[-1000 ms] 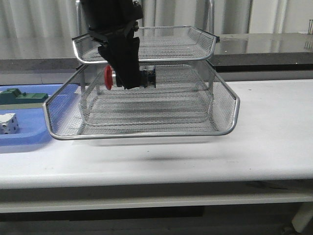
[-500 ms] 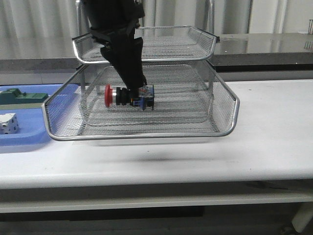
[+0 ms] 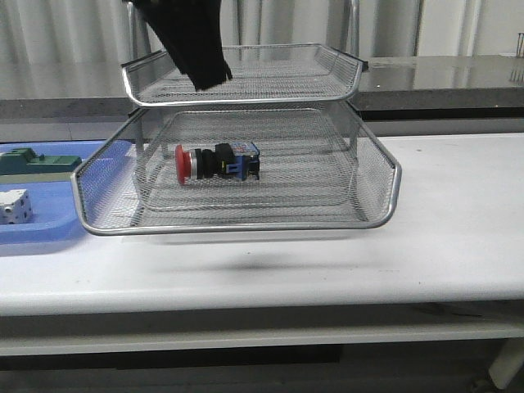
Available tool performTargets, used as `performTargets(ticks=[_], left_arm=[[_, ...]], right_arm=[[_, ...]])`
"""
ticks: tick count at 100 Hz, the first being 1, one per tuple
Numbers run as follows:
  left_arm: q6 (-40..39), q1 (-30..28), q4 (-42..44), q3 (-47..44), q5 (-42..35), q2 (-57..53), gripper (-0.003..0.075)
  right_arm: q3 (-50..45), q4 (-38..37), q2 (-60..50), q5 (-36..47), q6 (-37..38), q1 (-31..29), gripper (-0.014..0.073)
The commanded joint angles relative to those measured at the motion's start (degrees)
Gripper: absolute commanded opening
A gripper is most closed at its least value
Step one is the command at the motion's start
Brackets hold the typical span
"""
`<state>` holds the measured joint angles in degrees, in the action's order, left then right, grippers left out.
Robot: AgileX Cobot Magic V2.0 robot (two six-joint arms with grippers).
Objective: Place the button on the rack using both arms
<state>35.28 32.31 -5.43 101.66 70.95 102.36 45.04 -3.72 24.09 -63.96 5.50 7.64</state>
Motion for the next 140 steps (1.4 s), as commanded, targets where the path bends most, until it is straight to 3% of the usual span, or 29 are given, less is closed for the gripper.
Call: performTargets(ticks=[1, 23, 42, 78, 116, 140], left_arm=[[-4.17, -1.26, 0.49, 1.75, 1.82, -5.86, 0.042], [-10.17, -7.52, 0.64, 1.07, 1.82, -11.94, 0.042], [-10.92, -13.32, 0.64, -5.85, -0.88, -18.49, 0.0419], [-16.17, -22.53, 0.15, -32.53, -22.09, -38.49, 0.0419], [-25.37, -23.37, 0.15, -58.5, -40.91, -62.68, 0.0419], [-25.49, -23.37, 0.15, -70.95, -53.28, -77.95, 0.0419]], right_arm=[[1.83, -0.66, 0.56, 3.46, -0.16, -0.33, -0.0071], [1.83, -0.66, 0.56, 3.46, -0.16, -0.33, -0.0071], [1.83, -0.66, 0.56, 3.46, -0.16, -0.33, -0.0071], [1.83, -0.66, 0.56, 3.46, -0.16, -0.33, -0.0071], [1.83, -0.66, 0.56, 3.46, -0.16, -0.33, -0.0071], [1.83, -0.66, 0.56, 3.46, -0.16, -0.33, -0.0071]])
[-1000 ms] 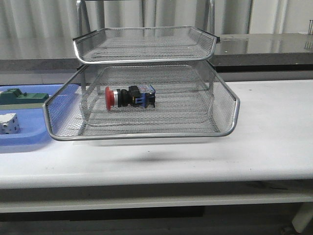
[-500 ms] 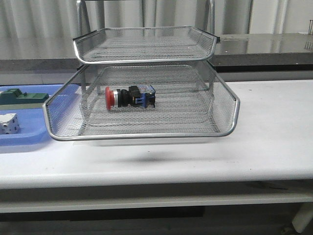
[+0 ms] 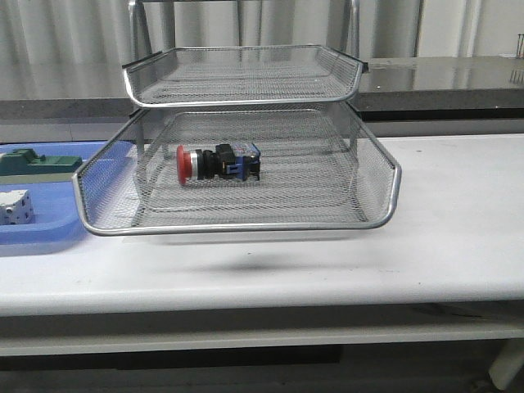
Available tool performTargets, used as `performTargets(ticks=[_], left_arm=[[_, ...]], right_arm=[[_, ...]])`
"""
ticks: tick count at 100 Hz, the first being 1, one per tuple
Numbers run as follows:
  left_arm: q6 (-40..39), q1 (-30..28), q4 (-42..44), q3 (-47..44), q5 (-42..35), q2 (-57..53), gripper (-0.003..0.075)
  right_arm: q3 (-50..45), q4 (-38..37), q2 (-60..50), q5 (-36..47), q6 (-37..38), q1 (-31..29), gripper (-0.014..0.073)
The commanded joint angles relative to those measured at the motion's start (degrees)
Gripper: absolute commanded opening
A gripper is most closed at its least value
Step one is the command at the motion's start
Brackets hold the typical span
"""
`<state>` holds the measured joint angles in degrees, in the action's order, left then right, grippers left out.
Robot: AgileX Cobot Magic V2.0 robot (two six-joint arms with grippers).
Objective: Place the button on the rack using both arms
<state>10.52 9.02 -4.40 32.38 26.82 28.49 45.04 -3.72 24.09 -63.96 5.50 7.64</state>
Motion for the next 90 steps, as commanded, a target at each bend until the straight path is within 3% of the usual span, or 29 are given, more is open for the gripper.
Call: performTargets(ticks=[1, 35, 63, 72, 90], left_arm=[[-0.73, -0.07, -0.88, -2.22, -9.68, -4.45, 0.042], [-0.73, -0.07, -0.88, -11.57, -12.97, -17.07, 0.042], [-0.73, -0.07, -0.88, -13.14, -12.97, -18.27, 0.0409], [-0.73, -0.07, -0.88, -13.14, -12.97, -18.27, 0.0329], [-0.73, -0.07, -0.88, -13.14, -12.97, -18.27, 0.0062]], right_arm=[[1.83, -0.66, 0.56, 3.46, -0.16, -0.33, -0.0071], [1.83, -0.66, 0.56, 3.46, -0.16, -0.33, -0.0071], [1.83, -0.66, 0.56, 3.46, -0.16, -0.33, -0.0071], [1.83, -0.66, 0.56, 3.46, -0.16, -0.33, -0.0071], [1.83, -0.66, 0.56, 3.46, -0.16, -0.33, -0.0071]])
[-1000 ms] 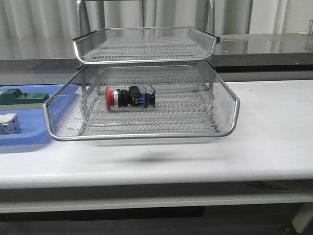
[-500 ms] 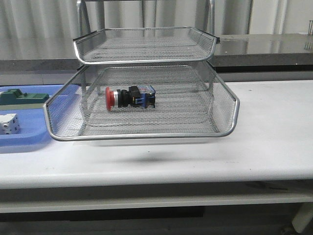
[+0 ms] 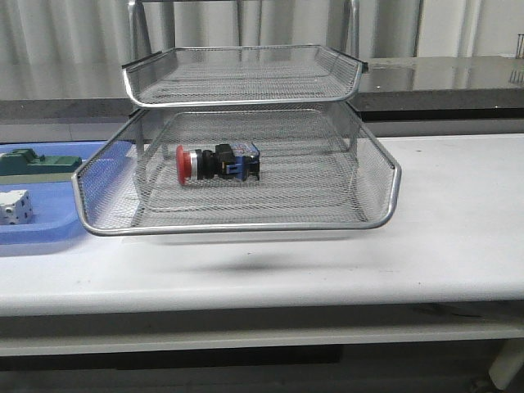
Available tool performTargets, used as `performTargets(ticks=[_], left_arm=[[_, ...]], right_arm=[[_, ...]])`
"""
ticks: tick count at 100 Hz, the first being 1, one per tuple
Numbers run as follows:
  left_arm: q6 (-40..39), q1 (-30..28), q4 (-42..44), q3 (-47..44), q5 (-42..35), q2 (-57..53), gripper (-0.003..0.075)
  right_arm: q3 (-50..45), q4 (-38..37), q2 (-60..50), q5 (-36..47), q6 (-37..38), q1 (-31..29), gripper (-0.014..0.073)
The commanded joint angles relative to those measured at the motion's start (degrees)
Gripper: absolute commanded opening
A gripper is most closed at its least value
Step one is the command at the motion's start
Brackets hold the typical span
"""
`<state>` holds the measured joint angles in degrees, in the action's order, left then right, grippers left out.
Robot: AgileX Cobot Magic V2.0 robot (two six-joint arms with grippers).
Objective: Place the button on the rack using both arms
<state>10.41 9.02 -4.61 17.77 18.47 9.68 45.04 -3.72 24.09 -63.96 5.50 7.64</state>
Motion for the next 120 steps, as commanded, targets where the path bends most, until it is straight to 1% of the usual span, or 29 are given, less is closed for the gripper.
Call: performTargets(ticks=[1, 6, 81, 95, 99, 120], left_arm=[[-0.62, -0.07, -0.67, 1.47, -4.61, 0.54, 0.0052], [-0.62, -0.07, -0.67, 1.47, -4.61, 0.54, -0.0023], [-0.62, -0.07, -0.67, 1.47, -4.61, 0.54, -0.0021], [-0.62, -0.07, -0.67, 1.47, -4.61, 0.54, -0.0021], [-0.62, -0.07, -0.67, 1.47, -4.61, 0.54, -0.0021], [-0.62, -0.07, -0.67, 1.47, -4.61, 0.54, -0.0021]], right_arm=[[1.83, -0.66, 0.56, 3.46, -0.16, -0.33, -0.0071], [1.83, -0.66, 0.56, 3.46, -0.16, -0.33, -0.0071], [1.83, 0.34, 0.61, 4.62, -0.16, -0.33, -0.0071], [1.83, 3.72, 1.87, 7.51, -0.16, -0.33, -0.0071], [1.83, 5.66, 3.05, 8.07, -0.16, -0.33, -0.0071], [1.83, 15.85, 14.01, 11.08, -0.69, -0.33, -0.0069]])
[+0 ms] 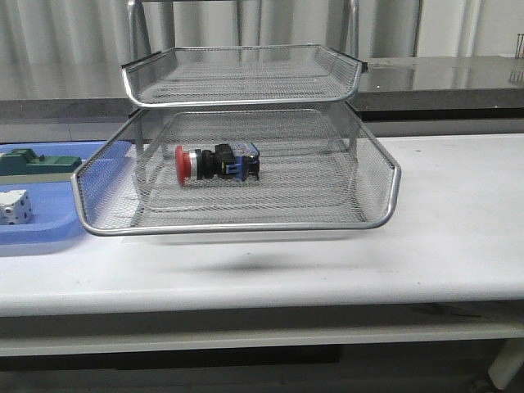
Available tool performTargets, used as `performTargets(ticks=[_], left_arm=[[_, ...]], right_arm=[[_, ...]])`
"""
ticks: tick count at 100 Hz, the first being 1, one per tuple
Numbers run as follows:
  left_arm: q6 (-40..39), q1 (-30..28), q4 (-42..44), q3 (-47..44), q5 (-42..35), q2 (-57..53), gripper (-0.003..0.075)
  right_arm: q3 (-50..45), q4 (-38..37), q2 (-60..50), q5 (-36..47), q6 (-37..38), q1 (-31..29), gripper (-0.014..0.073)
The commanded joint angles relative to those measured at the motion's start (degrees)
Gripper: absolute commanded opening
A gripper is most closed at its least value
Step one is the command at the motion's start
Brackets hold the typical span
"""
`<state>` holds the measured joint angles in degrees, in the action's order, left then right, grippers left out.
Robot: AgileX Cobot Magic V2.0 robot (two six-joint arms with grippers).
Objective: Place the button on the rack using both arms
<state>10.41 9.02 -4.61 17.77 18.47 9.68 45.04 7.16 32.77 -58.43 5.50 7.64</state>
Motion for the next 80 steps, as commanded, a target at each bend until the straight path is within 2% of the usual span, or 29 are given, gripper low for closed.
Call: performTargets(ticks=[1, 22, 39, 61, 80], left_arm=[[-0.62, -0.07, -0.67, 1.47, -4.61, 0.54, -0.0021], [-0.62, -0.07, -0.67, 1.47, -4.61, 0.54, -0.0021], [-0.62, -0.07, -0.67, 1.47, -4.61, 0.54, -0.0021], [-0.62, -0.07, -0.67, 1.47, -4.61, 0.54, -0.0021], [-0.62, -0.07, -0.67, 1.47, -4.61, 0.54, -0.0021]], right_arm=[[1.83, 5.72, 6.15, 5.91, -0.75, -0.33, -0.0069], [1.83, 16.37, 18.34, 12.38, -7.99, -0.24, -0.0069], [1.83, 20.8, 27.73, 16.27, -10.61, 0.94, -0.0069], [1.83, 21.12, 37.19, 23.23, -10.45, 8.95, -0.0069], [1.83, 24.42, 43.91, 26.92, -10.45, 14.78, -0.0069]])
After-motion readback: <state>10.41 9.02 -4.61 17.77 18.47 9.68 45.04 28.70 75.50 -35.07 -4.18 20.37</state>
